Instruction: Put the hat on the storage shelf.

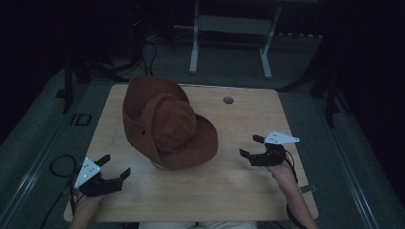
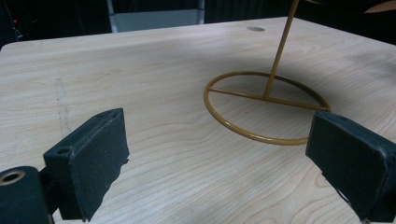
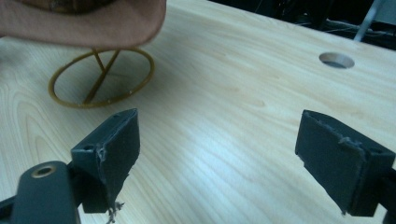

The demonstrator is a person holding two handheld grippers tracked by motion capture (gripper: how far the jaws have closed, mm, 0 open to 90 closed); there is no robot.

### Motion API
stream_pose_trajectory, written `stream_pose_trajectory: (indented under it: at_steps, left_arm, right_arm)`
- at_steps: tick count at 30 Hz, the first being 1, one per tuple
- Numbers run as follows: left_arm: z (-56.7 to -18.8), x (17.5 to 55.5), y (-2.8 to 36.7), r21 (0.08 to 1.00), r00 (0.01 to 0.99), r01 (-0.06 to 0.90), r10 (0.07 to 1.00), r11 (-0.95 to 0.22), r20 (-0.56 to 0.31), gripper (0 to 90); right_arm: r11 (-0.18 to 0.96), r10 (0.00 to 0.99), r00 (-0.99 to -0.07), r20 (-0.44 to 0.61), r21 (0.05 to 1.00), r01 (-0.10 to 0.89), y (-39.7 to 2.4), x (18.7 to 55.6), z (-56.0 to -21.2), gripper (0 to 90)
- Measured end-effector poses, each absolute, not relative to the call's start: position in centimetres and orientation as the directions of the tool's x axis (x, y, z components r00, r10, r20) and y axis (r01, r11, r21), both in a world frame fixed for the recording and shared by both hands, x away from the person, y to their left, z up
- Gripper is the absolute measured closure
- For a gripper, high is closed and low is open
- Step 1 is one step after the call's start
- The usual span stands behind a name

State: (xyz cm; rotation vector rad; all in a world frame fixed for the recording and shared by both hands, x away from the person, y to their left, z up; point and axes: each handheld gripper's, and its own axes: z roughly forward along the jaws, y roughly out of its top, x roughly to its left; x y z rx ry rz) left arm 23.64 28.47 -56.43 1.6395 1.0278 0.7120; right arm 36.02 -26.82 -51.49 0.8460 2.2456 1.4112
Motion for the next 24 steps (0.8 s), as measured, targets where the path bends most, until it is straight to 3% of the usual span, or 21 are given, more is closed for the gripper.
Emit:
stream_pose_trajectory:
  at_steps: [14, 24]
  left_arm:
    - [-56.4, 23.6, 28.6, 0.955, 0.457, 0.279, 0.888, -0.099, -0.042, 6.3]
    - [-56.5, 23.7, 28.6, 0.954, 0.457, 0.282, 0.888, -0.103, -0.039, 6.3]
  right_arm:
    - [0.351, 0.699, -0.715, 0.020, 0.861, 0.367, -30.1, 34.5, -55.4, 13.8]
    - [0.343, 0.772, -0.634, -0.044, 0.868, 0.359, -33.3, 34.1, -55.6, 13.8]
